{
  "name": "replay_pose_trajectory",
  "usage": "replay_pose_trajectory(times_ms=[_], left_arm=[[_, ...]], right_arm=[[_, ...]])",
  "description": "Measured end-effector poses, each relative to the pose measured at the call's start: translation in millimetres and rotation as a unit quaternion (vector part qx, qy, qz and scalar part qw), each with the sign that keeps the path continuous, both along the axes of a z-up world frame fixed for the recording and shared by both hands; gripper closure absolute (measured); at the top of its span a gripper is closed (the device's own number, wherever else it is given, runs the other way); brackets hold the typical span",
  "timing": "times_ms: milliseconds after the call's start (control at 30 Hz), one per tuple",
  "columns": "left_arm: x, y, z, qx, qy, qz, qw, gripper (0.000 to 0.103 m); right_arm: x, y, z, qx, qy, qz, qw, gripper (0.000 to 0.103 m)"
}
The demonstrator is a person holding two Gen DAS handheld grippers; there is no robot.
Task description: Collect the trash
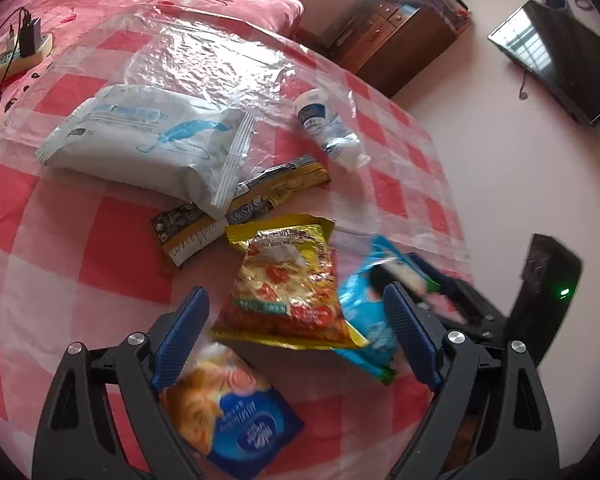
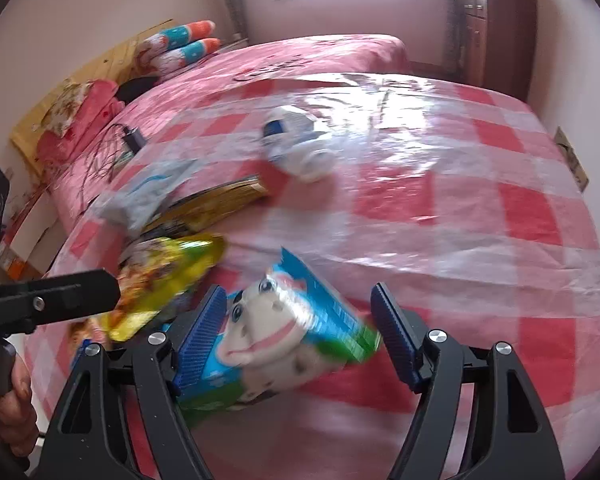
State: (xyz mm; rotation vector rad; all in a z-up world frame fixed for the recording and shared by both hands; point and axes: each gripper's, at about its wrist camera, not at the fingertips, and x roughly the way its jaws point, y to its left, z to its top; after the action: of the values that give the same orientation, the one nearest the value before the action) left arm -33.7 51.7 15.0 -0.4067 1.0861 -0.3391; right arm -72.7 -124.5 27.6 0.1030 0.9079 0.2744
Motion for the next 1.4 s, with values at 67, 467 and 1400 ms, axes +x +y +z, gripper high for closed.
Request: replay_pose_trajectory(times_ms=[67,467,1400], left_arm=[[3.3,-6.6,-4.3,0.022,0.002,-0.007,0.9997,0.014],[1.1,-26.6,-1.1,0.14,-0.041,-0.01,0.9893,0.051],[-60.6,45.0,19.2,0.103,-0.092,0.019,0.9902,0.054]], right_arm=[[1.9,-11.7,0.1,0.017,0.003,-0.013,1.0,0.028],[-1.7,-10.5,3.4,0.04,0.012,0.0,0.999,0.021],[-34.1,-1.2,6.5,0.029,0.062,0.031,0.997,0.021]])
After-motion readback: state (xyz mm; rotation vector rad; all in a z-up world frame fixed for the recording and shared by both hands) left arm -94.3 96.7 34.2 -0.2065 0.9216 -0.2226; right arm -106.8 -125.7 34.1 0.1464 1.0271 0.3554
